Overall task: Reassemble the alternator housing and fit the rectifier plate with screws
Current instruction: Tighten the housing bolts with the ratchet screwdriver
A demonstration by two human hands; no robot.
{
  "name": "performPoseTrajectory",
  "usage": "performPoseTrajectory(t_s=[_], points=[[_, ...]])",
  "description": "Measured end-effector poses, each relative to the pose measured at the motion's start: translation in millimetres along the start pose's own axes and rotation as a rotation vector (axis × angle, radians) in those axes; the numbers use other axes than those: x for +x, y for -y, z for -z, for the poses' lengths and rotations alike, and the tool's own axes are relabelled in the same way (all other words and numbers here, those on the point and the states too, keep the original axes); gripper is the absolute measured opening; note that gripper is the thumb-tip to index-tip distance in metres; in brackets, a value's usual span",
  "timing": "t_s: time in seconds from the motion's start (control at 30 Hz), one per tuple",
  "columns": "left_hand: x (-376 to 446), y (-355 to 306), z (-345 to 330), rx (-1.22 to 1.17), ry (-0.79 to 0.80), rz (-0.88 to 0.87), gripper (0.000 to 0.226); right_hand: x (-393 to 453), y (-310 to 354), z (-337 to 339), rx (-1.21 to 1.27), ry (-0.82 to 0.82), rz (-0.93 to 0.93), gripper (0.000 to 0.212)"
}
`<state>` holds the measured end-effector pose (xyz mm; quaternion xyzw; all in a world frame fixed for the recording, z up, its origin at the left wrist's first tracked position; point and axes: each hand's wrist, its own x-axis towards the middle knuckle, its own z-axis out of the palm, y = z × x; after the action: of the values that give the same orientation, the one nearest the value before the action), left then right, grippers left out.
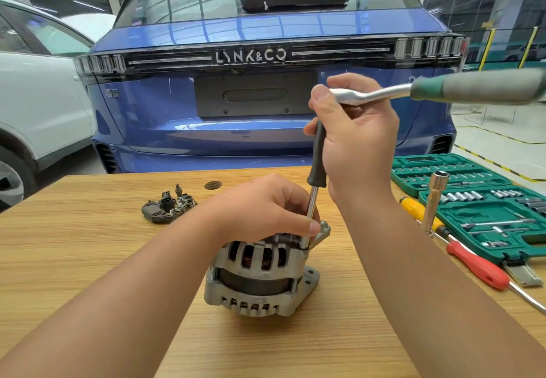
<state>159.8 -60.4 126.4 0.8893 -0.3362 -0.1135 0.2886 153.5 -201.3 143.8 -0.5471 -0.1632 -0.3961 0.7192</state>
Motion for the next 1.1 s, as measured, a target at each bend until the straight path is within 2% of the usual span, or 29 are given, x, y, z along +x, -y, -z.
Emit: performPoseTrajectory(t_s=[0.07,0.17,0.2,0.3,0.37,0.47,0.53,0.63,0.8,0.87,1.0,1.1], points=[[0.0,-1.2,-1.5,0.009,-0.001,-0.006,0.013,-1.1,-0.8,-0.5,-0.097,-0.035,0.056,0.01],[0.3,0.0,-2.6,0.016,-0.029,0.006,0.015,0.0,-0.2,-0.1,-0.041,-0.021,-0.088,0.004],[0.3,0.7,-2.1,0.013,-0.038,0.009,0.014,0.5,-0.1,0.0,0.003,0.01,-0.14,0.007],[-0.1,2.3,0.3,0.013,-0.042,-0.001,0.013,4.3,-0.3,2.8,0.315,0.152,-0.37,0.044],[-0.5,2.5,0.3,0.011,-0.033,-0.013,0.014,9.7,0.7,8.1,0.492,0.237,-0.543,0.058],[-1.3,1.7,-1.9,0.015,-0.016,-0.022,0.018,18.4,1.7,17.1,0.629,0.335,-0.771,0.061],[-2.0,2.2,-2.9,0.017,-0.013,-0.027,0.018,20.1,2.2,18.6,0.68,0.409,-0.809,0.052],[-2.2,3.5,-3.5,0.009,-0.041,-0.011,0.014,16.7,1.4,14.0,0.633,0.402,-0.68,0.033],[-0.8,4.0,-3.9,-0.011,-0.066,0.0,0.012,8.3,3.2,7.0,0.505,0.229,-0.448,0.018],[-0.5,3.3,-4.4,-0.001,-0.062,0.0,0.009,4.5,0.7,3.6,0.313,0.113,-0.259,0.006],[0.2,2.2,-5.0,0.011,-0.071,0.011,0.011,-0.4,-2.4,1.6,-0.073,-0.048,0.106,0.011],[0.8,2.5,-5.6,0.024,-0.069,0.011,0.016,-1.0,-2.7,2.7,-0.143,-0.056,0.115,0.01]])
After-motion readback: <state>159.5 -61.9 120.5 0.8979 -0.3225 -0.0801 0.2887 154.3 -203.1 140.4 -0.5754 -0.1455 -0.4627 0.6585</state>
